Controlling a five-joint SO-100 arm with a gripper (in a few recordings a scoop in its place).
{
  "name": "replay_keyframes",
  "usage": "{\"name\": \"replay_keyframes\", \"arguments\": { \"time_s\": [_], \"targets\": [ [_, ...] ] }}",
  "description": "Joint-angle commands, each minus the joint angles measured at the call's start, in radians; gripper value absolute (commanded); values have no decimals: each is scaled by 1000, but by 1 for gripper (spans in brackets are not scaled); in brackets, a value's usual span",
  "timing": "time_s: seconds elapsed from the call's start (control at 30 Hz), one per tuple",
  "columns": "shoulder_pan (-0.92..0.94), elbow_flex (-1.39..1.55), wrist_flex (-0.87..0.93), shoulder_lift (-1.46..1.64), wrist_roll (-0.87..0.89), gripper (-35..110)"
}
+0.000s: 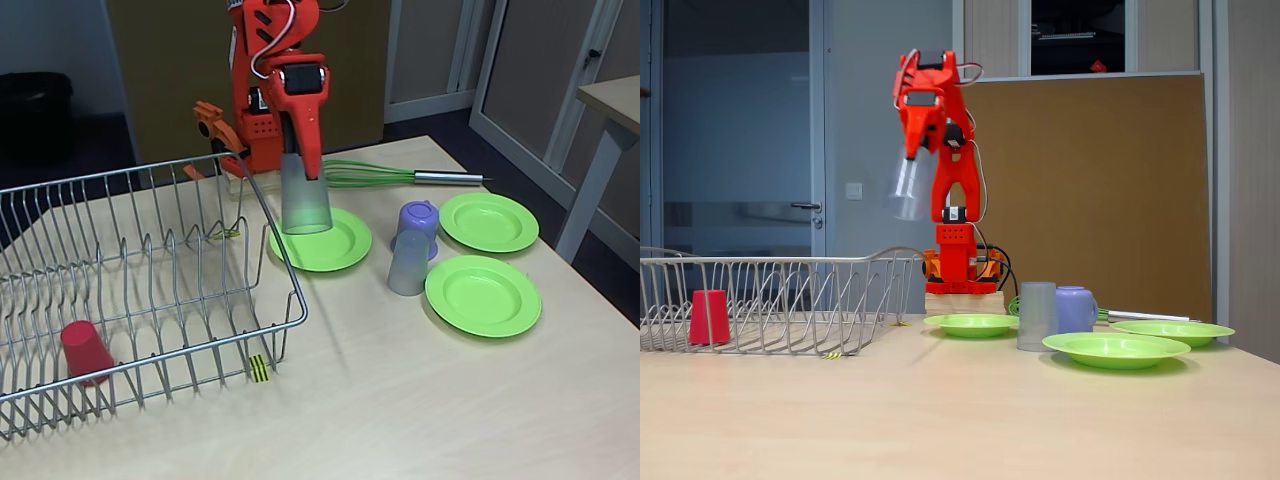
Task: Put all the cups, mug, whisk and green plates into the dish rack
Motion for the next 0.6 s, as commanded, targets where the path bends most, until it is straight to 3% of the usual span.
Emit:
{"name": "replay_keyframes", "arguments": {
  "time_s": [0.0,0.23,0.57],
  "targets": [
    [170,-150,34,-44,-123,6],
    [365,-449,28,-408,-287,7],
    [442,-680,14,-825,-348,9]
  ]
}}
